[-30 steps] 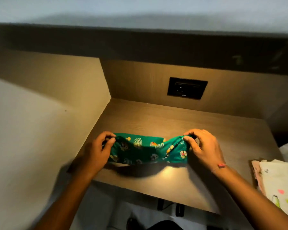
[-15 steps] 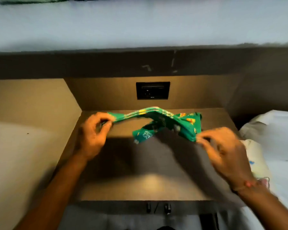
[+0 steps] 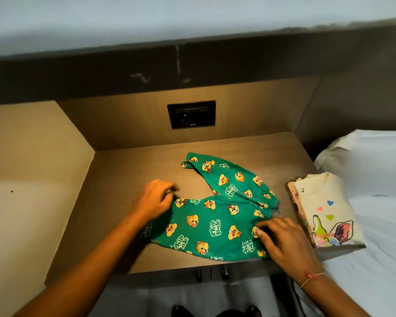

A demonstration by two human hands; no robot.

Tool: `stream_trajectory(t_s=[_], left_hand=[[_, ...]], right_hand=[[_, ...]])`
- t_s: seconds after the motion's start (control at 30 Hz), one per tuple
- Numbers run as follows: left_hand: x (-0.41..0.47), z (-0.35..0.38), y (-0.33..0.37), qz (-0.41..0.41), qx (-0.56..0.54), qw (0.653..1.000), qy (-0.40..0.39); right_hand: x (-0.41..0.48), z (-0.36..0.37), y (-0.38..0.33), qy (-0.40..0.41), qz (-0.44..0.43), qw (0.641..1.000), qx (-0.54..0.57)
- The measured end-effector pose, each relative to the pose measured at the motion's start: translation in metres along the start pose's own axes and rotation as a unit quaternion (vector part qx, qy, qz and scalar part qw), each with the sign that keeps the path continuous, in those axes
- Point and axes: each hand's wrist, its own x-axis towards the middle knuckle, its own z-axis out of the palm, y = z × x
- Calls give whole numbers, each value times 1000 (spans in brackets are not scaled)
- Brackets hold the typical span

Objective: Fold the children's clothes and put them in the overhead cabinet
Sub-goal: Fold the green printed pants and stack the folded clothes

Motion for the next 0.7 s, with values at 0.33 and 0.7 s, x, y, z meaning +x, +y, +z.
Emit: stream_trajectory(t_s=[0.33, 0.7], left_hand=[[130, 23, 24, -72, 49, 994, 58], [134, 15, -10, -21, 185, 975, -120]], right_hand=[[-10, 30, -7, 10, 49, 998, -26], [-10, 31, -6, 4, 49, 999, -19]])
